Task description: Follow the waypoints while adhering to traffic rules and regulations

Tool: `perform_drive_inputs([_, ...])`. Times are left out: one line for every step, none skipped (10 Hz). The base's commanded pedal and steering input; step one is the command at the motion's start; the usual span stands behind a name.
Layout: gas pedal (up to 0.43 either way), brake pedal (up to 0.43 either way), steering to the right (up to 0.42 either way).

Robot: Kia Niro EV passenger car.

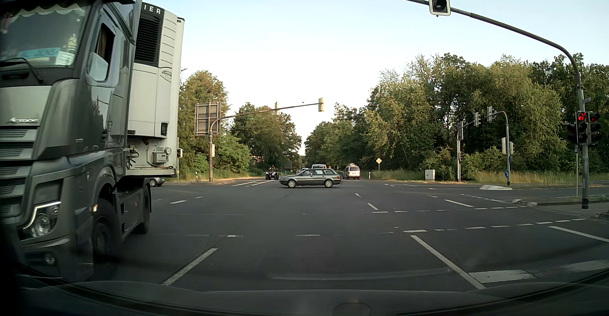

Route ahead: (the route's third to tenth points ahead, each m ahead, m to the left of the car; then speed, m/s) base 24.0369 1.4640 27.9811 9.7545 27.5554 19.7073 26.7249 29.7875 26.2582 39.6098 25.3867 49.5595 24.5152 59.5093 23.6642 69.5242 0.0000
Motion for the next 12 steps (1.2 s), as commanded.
perform_drive_inputs([0.0,0.348,-0.004])
perform_drive_inputs([0.0,0.348,-0.004])
perform_drive_inputs([0.0,0.348,-0.004])
perform_drive_inputs([0.0,0.348,-0.004])
perform_drive_inputs([0.0,0.348,-0.004])
perform_drive_inputs([0.0,0.341,-0.004])
perform_drive_inputs([0.0,0.348,-0.004])
perform_drive_inputs([0.0,0.348,-0.004])
perform_drive_inputs([0.0,0.348,-0.004])
perform_drive_inputs([0.0,0.341,-0.004])
perform_drive_inputs([0.0,0.341,-0.004])
perform_drive_inputs([0.0,0.348,-0.004])
